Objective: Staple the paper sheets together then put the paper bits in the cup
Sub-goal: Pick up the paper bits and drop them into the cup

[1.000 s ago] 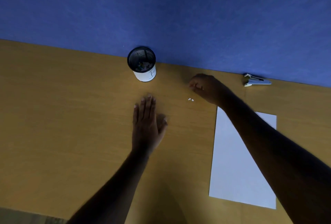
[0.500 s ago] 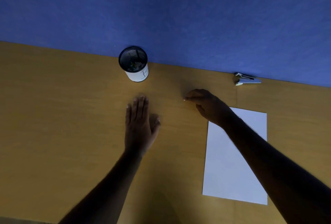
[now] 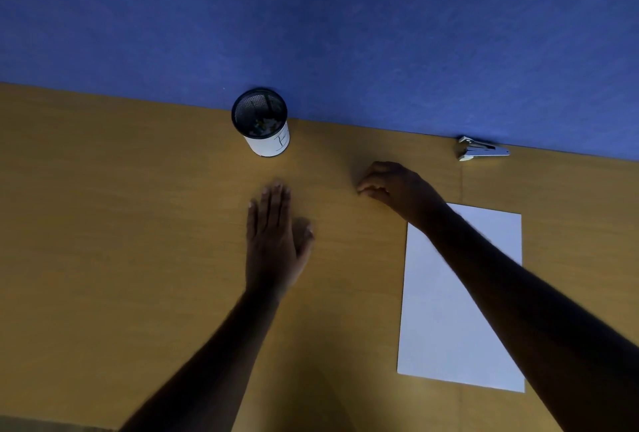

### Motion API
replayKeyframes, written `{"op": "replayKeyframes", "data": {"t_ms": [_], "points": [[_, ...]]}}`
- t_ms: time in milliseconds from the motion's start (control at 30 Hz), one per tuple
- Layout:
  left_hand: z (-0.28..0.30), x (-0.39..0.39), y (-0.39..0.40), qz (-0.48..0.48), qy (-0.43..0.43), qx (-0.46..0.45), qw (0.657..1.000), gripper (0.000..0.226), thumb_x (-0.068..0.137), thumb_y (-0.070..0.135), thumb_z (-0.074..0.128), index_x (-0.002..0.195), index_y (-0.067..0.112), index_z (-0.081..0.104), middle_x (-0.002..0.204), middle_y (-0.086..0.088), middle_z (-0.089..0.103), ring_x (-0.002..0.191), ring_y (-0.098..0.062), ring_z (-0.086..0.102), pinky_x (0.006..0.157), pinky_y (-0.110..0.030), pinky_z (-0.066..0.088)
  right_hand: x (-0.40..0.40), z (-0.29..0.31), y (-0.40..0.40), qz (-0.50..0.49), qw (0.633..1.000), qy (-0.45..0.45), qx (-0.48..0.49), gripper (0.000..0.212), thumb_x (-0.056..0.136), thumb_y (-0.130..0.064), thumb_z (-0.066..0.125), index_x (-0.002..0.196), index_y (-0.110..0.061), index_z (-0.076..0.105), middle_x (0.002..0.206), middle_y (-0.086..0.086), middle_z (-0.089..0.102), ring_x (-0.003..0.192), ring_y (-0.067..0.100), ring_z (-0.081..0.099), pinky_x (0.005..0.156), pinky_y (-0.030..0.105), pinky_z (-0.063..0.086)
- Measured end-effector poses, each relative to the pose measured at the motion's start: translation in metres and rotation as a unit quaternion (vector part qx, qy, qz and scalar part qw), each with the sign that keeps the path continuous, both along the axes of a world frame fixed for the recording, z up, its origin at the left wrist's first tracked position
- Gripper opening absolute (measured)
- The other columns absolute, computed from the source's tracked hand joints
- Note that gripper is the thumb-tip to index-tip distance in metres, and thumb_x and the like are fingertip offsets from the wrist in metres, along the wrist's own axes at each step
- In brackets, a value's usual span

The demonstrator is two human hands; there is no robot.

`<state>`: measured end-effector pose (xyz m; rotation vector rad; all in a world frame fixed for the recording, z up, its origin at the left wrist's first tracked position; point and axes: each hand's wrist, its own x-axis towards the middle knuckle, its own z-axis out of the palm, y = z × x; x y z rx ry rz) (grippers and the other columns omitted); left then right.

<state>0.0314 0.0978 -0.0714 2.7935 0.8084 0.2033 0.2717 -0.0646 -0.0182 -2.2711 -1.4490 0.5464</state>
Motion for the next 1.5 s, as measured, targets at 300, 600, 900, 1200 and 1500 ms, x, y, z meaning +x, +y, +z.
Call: {"op": "replayKeyframes", "data": {"t_ms": [300,600,900,1200,1500], "points": [[-0.003,0.000,0.000,-0.003,-0.008,0.008,1.000,0.080,0.105,0.048,0.051,0.168,0.006,0.027,0.179,-0.010,0.022,0.167,-0.029,0.020,0.135,-0.055,0.019,0.002,-0.008,0.003,0.005,0.999,-0.052,-0.015,0.014,0.102,-0.020,0.060,0.104,-0.013,0.072,0.107,0.005,0.069,0.101,0.020,0.060,0.083,0.027,0.046],[-0.002,0.000,0.000,-0.004,-0.003,0.006,1.000,0.080,0.106,0.050,0.048,0.169,0.007,0.024,0.180,-0.010,0.019,0.167,-0.029,0.018,0.135,-0.054,0.018,-0.010,-0.017,0.005,-0.028,0.995,-0.091,-0.006,0.008,0.100,-0.013,0.057,0.094,-0.011,0.061,0.098,0.009,0.062,0.090,0.016,0.053,0.086,0.041,0.052],[-0.002,0.000,0.000,-0.005,-0.005,0.005,1.000,0.079,0.106,0.050,0.047,0.168,0.006,0.026,0.179,-0.010,0.021,0.167,-0.029,0.018,0.135,-0.054,0.018,-0.015,0.028,0.031,-0.140,0.983,0.052,0.107,0.018,0.105,-0.011,0.051,0.096,0.002,0.059,0.086,0.018,0.059,0.081,0.024,0.058,0.072,0.030,0.046],[-0.002,0.002,-0.001,-0.001,-0.014,0.003,1.000,0.077,0.106,0.049,0.048,0.167,0.005,0.029,0.179,-0.011,0.022,0.167,-0.028,0.021,0.135,-0.055,0.019,-0.012,0.061,0.152,-0.064,0.984,0.033,0.163,0.015,0.103,-0.015,0.051,0.095,-0.005,0.059,0.093,0.004,0.055,0.089,0.018,0.054,0.079,0.029,0.046],[-0.003,0.002,-0.002,0.001,-0.030,0.000,1.000,0.077,0.105,0.047,0.051,0.166,0.004,0.032,0.178,-0.012,0.024,0.166,-0.028,0.023,0.133,-0.056,0.023,-0.003,0.070,0.204,-0.025,0.996,-0.010,0.089,0.012,0.093,-0.023,0.065,0.097,-0.013,0.069,0.113,0.004,0.062,0.094,0.019,0.064,0.079,0.035,0.050]]}}
